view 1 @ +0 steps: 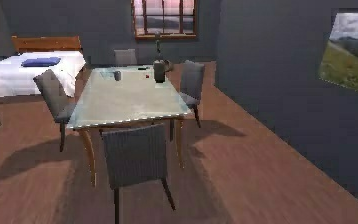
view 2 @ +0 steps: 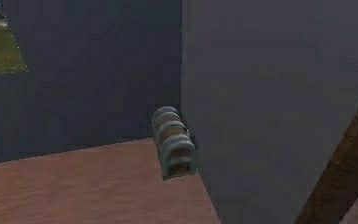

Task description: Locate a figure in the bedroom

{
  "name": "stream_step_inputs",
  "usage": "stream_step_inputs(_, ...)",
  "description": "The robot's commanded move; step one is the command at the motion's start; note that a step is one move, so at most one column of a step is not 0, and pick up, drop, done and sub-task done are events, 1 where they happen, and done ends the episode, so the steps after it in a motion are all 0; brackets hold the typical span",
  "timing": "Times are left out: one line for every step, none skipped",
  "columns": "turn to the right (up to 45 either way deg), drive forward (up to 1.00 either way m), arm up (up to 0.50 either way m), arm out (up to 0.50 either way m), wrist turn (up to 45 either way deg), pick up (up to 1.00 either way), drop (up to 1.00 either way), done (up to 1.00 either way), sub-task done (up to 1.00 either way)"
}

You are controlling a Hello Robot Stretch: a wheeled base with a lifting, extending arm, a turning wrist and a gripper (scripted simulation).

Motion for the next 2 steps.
stream_step_inputs(-9.0,0.00,0.00,0.00,0.0,0.00,0.00,0.00,0.00)
stream_step_inputs(0.0,0.30,0.00,0.00,0.0,0.00,0.00,0.00,0.00)
